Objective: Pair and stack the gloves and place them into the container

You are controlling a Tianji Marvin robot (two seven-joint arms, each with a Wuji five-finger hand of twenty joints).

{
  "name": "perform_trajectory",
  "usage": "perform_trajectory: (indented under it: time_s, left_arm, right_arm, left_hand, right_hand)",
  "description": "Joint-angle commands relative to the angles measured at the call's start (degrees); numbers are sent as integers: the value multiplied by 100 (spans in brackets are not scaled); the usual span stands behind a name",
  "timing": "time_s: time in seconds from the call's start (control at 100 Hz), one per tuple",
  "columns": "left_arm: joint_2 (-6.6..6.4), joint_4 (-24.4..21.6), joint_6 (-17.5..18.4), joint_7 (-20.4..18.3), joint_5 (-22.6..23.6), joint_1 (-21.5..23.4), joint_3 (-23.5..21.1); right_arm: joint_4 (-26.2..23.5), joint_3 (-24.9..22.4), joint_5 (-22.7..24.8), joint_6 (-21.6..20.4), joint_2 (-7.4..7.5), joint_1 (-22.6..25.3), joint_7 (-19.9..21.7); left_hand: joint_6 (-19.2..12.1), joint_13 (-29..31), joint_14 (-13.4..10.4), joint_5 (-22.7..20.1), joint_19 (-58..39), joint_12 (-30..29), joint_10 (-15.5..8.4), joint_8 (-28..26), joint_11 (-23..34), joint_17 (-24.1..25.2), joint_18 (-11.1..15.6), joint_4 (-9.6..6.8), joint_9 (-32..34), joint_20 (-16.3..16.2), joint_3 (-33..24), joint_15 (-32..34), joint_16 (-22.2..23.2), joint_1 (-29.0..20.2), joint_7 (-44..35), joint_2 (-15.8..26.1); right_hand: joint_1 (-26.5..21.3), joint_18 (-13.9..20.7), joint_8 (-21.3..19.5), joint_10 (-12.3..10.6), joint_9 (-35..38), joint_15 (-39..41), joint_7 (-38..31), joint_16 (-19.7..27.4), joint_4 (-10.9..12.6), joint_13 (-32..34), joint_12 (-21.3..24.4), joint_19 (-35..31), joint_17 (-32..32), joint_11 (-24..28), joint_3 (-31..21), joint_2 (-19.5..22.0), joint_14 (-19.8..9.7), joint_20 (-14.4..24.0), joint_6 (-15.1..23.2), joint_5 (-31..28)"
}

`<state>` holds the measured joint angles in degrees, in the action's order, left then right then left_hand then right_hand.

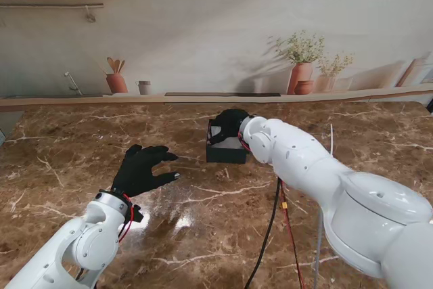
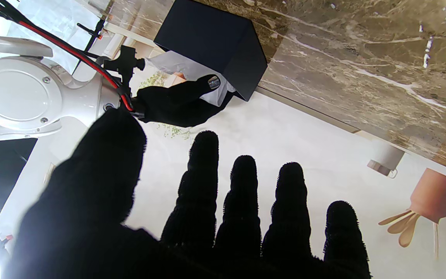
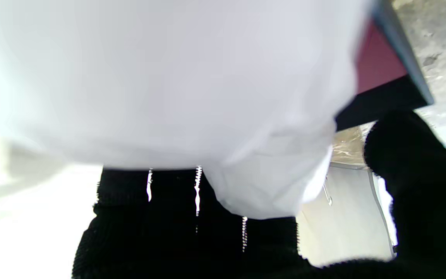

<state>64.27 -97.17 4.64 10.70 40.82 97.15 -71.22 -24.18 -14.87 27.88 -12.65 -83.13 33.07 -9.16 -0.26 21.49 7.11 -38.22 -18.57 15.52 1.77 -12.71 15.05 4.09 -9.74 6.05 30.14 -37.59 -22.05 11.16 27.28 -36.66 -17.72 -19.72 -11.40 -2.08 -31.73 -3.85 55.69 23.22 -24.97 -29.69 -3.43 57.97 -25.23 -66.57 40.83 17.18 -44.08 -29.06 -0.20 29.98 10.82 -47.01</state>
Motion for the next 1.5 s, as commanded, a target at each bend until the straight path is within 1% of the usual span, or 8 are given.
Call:
perform_trajectory:
  time_s: [0.0,0.47,0.91,1.11,1.19,1.23,1.26,1.49]
  left_arm:
    - [2,22,23,14,6,19,11]
    - [4,90,86,48,17,-42,42]
    - [7,133,137,83,24,-77,58]
    - [10,157,156,104,19,-93,78]
    - [12,163,158,108,17,-102,83]
    - [12,165,155,110,17,-107,86]
    - [12,164,156,108,15,-109,87]
    - [11,165,170,103,19,-117,88]
  right_arm:
    - [-159,-92,56,124,130,-5,51]
    - [-1777,-918,565,685,1017,439,353]
    - [-3278,-2439,1375,1378,1660,1658,220]
    - [-3648,-2882,1467,1681,1878,2089,854]
    - [-3737,-2978,1584,1756,1955,2211,1015]
    - [-3760,-3023,1602,1772,1975,2267,1061]
    - [-3794,-3058,1624,1791,1994,2310,1109]
    - [-3946,-3229,1607,1751,2051,2512,1310]
  left_hand:
    - [-42,-212,-253,84,237,-103,-84,2,-96,99,-4,-135,-113,-121,66,-143,-81,-143,48,157]
    - [-45,-209,-254,76,240,-103,-85,-8,-87,96,4,-127,-116,-111,37,-143,-84,-134,28,139]
    - [-70,-200,-248,46,249,-103,-79,-19,-87,103,-7,-124,-103,-104,16,-137,-80,-110,3,136]
    - [-87,-194,-254,40,255,-105,-93,-20,-94,103,-6,-123,-104,-104,0,-139,-81,-110,0,141]
    - [-75,-196,-250,39,254,-106,-93,-20,-94,101,-5,-122,-101,-107,-7,-142,-83,-114,0,140]
    - [-70,-199,-257,36,256,-106,-93,-20,-95,103,-5,-122,-102,-107,-14,-143,-83,-120,0,142]
    - [-73,-201,-258,38,256,-107,-88,-20,-97,103,-5,-121,-106,-107,-14,-145,-84,-117,2,147]
    - [-80,-204,-260,44,269,-109,-92,-18,-100,105,-3,-119,-111,-103,-11,-148,-88,-125,6,149]
  right_hand:
    - [141,-47,32,-132,-177,-69,103,90,172,-211,120,77,-134,-93,120,-67,-15,172,-67,238]
    - [573,-150,240,-278,-793,-395,720,190,200,-678,250,271,-656,-335,-257,-414,14,340,-170,998]
    - [-1174,-136,-318,-110,-576,174,236,-77,253,188,-129,-365,236,157,363,-723,-5,224,-591,982]
    - [-1664,-152,101,91,-1012,28,1200,-95,1073,-126,271,-501,-34,-186,224,-205,120,448,-963,1733]
    - [-1732,-14,99,42,-882,203,1028,-212,2046,-62,280,-710,13,-37,-493,-273,-9,637,-981,1642]
    - [-1010,5,80,-27,-854,326,907,-340,1217,-66,159,-756,-4,67,-2864,-651,-53,690,-950,1628]
    - [-779,28,53,-63,-851,407,869,-406,649,-67,91,-797,-7,123,-3375,-775,-79,710,-930,1626]
    - [-497,15,-501,-240,93,1072,12,-787,-114,52,-503,-1059,24,740,-1652,-950,-120,786,-353,397]
